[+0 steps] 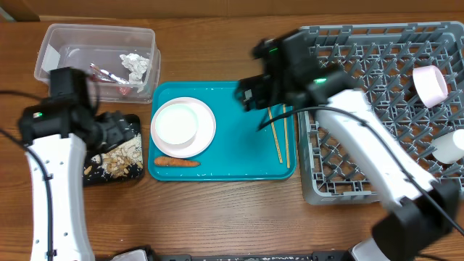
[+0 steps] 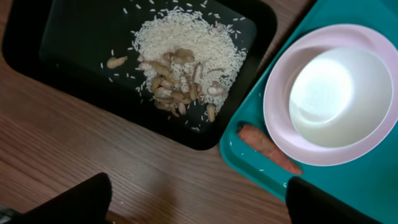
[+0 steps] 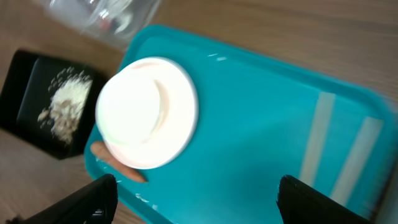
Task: Sort waste into correct bins and load items into the dishwasher
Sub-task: 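Move the right gripper to the pink plate and grasp its rim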
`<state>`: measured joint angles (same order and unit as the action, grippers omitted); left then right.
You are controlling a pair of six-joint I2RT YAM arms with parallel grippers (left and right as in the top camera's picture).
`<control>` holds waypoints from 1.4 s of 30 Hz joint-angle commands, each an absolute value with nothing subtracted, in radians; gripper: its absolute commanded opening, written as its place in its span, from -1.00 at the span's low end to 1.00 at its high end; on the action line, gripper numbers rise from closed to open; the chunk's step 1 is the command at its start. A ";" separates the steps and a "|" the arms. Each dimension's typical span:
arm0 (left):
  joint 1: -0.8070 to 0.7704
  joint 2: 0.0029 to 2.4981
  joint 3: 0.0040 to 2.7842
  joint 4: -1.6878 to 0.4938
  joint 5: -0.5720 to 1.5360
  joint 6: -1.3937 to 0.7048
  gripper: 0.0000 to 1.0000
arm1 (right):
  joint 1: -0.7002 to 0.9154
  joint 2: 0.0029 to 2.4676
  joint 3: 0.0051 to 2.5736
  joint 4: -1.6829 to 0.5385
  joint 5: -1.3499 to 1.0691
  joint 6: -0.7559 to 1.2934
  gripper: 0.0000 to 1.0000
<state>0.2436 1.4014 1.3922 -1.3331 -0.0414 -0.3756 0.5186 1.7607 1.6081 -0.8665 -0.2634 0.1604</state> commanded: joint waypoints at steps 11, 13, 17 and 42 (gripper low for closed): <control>0.373 1.393 1.393 -1.336 0.053 -0.408 1.00 | 0.786 2.065 1.617 -0.608 -0.151 0.282 0.48; 0.373 1.393 1.393 -1.336 0.052 -0.408 1.00 | 0.820 2.104 1.617 -0.587 -0.076 0.317 0.43; 0.373 1.393 1.393 -1.336 0.052 -0.407 1.00 | 0.844 2.136 1.617 -0.581 0.006 0.374 0.25; 0.372 1.393 1.393 -1.342 0.052 -0.404 1.00 | 0.811 2.153 1.617 -0.600 0.104 0.529 -0.66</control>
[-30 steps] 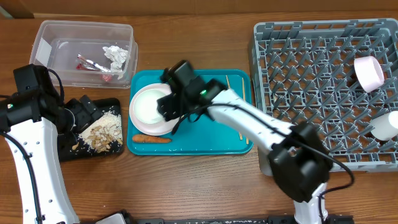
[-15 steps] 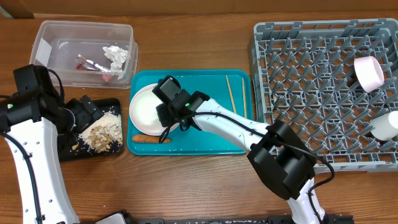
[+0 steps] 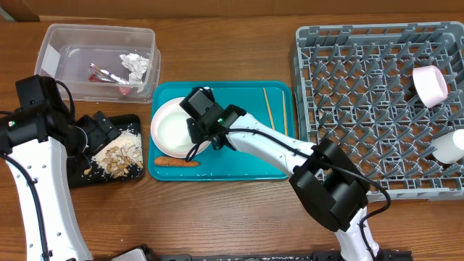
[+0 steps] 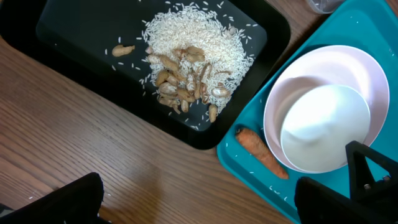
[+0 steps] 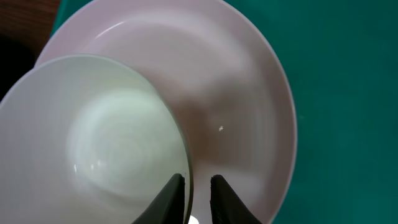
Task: Sort waste into correct bins and load items into the dishwasher
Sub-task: 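Move the right gripper to the pink plate and grasp its rim, then carry the pink plate to the dish rack and release it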
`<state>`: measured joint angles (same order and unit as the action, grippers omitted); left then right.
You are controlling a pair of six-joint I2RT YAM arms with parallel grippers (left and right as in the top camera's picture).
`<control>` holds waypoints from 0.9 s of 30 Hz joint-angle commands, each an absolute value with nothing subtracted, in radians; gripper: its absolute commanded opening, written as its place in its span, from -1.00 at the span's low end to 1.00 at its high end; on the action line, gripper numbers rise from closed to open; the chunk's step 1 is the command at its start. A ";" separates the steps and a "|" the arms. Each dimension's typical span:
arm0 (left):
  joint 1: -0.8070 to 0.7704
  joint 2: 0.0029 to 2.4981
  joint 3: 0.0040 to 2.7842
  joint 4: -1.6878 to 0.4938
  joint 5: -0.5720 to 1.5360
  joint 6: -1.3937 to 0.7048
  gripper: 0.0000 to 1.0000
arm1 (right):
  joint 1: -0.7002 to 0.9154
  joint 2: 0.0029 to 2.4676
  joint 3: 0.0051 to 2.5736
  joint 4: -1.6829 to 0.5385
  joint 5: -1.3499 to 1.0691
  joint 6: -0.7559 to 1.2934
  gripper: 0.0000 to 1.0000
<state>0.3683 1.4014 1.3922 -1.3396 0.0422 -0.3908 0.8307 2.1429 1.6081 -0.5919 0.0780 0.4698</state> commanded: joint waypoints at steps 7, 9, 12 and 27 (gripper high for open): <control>0.372 1.393 1.393 -1.342 0.052 -0.404 1.00 | 0.796 2.153 1.617 -0.639 0.100 0.551 -0.66; 0.373 1.393 1.393 -1.342 0.052 -0.404 1.00 | 0.796 2.153 1.617 -0.633 0.085 0.550 -0.67; 0.373 1.393 1.393 -1.342 0.052 -0.404 1.00 | 0.796 2.153 1.617 -0.630 0.076 0.551 -0.80; 0.372 1.393 1.393 -1.338 0.052 -0.404 1.00 | 0.681 1.869 1.687 -0.666 0.162 0.352 -0.92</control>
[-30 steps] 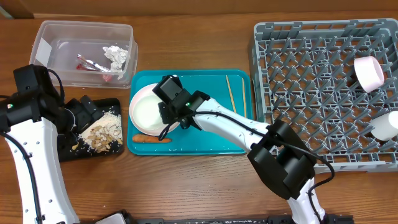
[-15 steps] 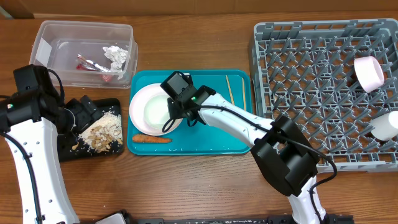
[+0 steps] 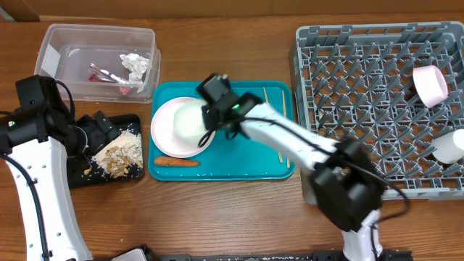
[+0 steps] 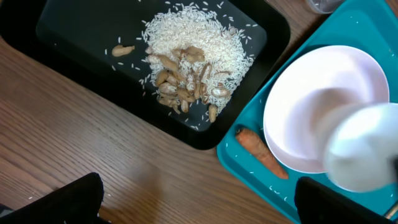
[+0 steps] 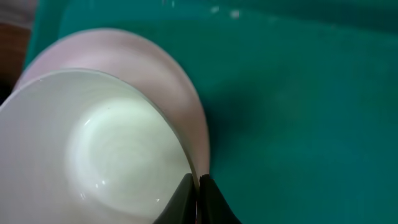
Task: Sort waste into correct bins and load items into the dishwasher
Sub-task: 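Carry the pink plate to the dish rack and release it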
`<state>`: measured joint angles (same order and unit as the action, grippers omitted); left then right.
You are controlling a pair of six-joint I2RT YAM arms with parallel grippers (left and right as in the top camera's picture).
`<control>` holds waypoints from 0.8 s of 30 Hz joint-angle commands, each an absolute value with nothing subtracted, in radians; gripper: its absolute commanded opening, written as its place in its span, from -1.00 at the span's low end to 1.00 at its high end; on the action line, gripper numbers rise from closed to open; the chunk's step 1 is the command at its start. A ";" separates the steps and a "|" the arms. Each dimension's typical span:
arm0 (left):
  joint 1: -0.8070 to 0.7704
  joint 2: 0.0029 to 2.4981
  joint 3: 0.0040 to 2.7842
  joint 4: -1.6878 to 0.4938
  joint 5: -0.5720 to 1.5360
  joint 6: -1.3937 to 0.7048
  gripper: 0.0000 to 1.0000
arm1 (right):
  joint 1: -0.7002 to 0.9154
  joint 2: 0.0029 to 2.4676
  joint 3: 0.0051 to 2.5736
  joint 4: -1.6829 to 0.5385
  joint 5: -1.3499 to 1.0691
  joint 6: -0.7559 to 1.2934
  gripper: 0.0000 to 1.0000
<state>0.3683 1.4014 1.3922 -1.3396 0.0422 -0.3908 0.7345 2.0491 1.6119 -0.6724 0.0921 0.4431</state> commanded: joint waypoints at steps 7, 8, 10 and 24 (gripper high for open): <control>0.372 1.393 1.393 -1.328 0.052 -0.404 1.00 | 0.479 1.673 1.689 -0.748 0.517 0.137 -0.92; 0.372 1.393 1.393 -1.327 0.052 -0.404 1.00 | 0.456 1.669 1.689 -0.756 0.561 0.123 -0.92; 0.372 1.393 1.393 -1.327 0.052 -0.404 1.00 | 0.387 1.668 1.689 -0.775 0.698 0.100 -0.92; 0.372 1.393 1.393 -1.319 0.052 -0.404 0.99 | 0.007 1.836 1.680 -0.792 1.288 0.157 -0.92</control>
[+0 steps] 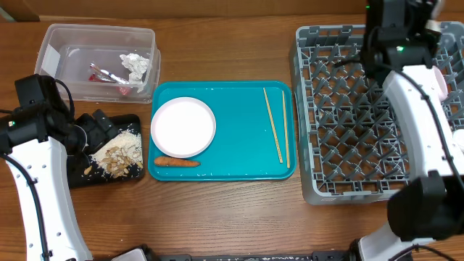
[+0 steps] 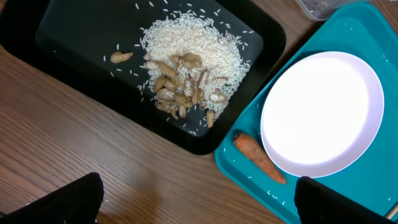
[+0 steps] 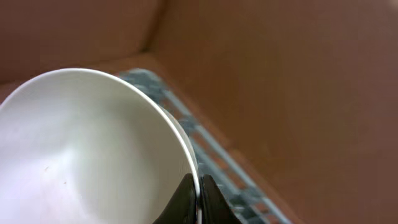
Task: Sort waste into correct bins and load items into the dishwasher
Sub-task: 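Carry the pink plate to the dish rack and release it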
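Observation:
My right gripper (image 3: 198, 186) is shut on the rim of a white bowl (image 3: 93, 149), held above the far edge of the grey dish rack (image 1: 348, 109). In the overhead view the right arm (image 1: 395, 43) reaches to the rack's back, and the bowl itself is not clear there. A pink plate (image 1: 183, 127) lies bare on the teal tray (image 1: 239, 145), with a carrot (image 1: 176, 162) in front of it and chopsticks (image 1: 274, 123) to its right. My left gripper (image 2: 199, 202) hangs open over the wooden table beside the black tray (image 2: 74, 37) of rice and peanuts.
A clear bin (image 1: 94, 58) holding crumpled paper and wrappers stands at the back left. The rack also holds a pink cup (image 1: 431, 83) and a white cup (image 1: 451, 148) on its right side. A brown wall (image 3: 298, 74) rises behind the rack.
My right gripper, with the white bowl in it, has gone from just above the pink plate to over the back of the dish rack. The plate is now bare. The left arm barely shifted.
The bowl first sat on the pink plate while my right gripper was open over the tray near the chopsticks. Then its fingers straddled the bowl's rim. Then they were shut on it with the bowl lifted off the plate. Now the bowl is over the rack.

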`<state>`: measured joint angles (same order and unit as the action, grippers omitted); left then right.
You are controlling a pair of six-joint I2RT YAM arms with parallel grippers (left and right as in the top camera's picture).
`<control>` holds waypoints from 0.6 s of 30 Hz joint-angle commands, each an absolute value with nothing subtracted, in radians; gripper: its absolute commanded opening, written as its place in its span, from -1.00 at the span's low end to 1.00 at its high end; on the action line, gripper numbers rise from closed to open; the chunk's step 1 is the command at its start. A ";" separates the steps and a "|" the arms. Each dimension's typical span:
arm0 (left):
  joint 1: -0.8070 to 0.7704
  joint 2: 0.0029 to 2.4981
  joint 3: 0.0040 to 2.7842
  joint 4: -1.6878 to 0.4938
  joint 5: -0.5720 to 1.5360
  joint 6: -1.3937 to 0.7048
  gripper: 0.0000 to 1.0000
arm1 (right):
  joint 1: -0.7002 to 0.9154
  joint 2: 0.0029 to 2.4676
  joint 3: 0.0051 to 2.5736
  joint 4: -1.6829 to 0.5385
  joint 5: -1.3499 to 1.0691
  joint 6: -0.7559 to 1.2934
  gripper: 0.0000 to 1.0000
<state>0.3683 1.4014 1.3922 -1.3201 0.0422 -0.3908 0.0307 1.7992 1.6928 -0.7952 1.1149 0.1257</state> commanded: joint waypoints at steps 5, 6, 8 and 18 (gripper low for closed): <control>0.372 1.393 1.393 -1.318 0.052 -0.404 1.00 | -0.030 1.908 1.630 -0.792 1.301 0.164 -0.92; 0.372 1.393 1.393 -1.317 0.052 -0.404 0.99 | -0.030 1.922 1.621 -0.793 1.301 0.165 -0.92; 0.372 1.393 1.393 -1.316 0.052 -0.404 1.00 | -0.029 1.947 1.604 -0.792 1.301 0.165 -0.92; 0.372 1.393 1.393 -1.301 0.052 -0.404 1.00 | 0.024 2.024 1.557 -0.818 1.300 0.218 -0.92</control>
<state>0.3683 1.4014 1.3922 -1.3041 0.0422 -0.3908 0.0051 2.0060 1.5604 -0.8062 1.2881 0.1780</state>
